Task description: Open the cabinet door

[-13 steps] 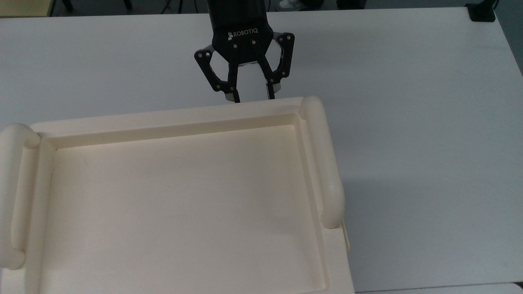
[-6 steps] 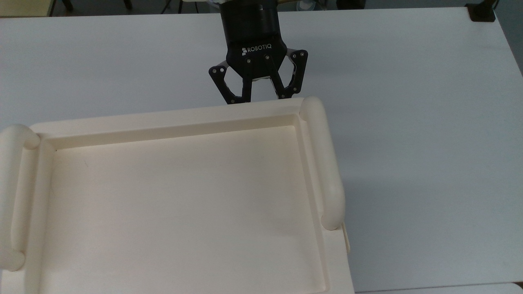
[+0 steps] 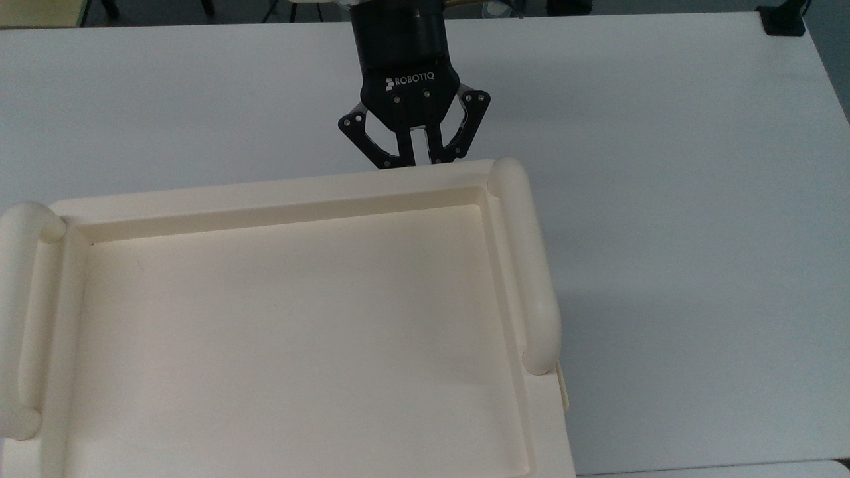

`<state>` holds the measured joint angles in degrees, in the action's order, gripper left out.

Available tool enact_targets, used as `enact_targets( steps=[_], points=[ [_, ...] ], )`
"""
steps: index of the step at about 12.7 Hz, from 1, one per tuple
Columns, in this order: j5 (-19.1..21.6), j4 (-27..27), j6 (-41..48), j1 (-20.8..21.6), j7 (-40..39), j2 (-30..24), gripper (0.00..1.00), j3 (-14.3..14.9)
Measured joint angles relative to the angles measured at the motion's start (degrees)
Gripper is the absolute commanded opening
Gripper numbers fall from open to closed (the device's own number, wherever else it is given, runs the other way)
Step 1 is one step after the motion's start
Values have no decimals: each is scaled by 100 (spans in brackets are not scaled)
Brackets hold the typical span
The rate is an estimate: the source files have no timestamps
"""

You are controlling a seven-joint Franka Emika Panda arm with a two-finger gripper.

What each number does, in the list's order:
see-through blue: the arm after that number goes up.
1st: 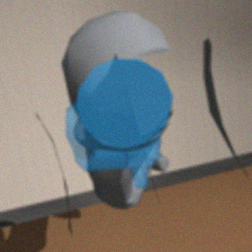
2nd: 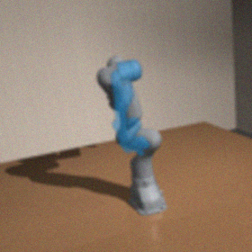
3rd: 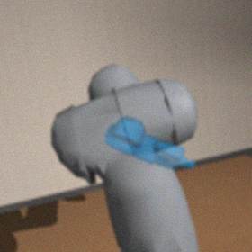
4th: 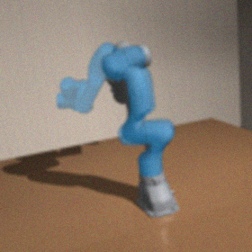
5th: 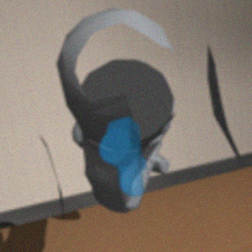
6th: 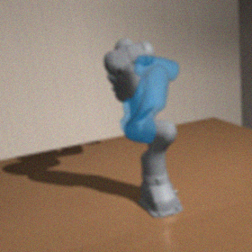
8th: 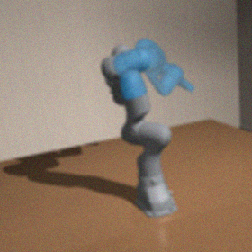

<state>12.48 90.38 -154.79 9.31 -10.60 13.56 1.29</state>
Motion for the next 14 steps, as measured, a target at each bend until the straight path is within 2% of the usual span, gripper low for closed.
enact_targets(
  steps=[4, 14],
  points=[
    [0, 22, 74, -8, 0, -33, 0, 0],
    [5, -12, 1470, -174, 0, -421, 2, -9]
  ],
)
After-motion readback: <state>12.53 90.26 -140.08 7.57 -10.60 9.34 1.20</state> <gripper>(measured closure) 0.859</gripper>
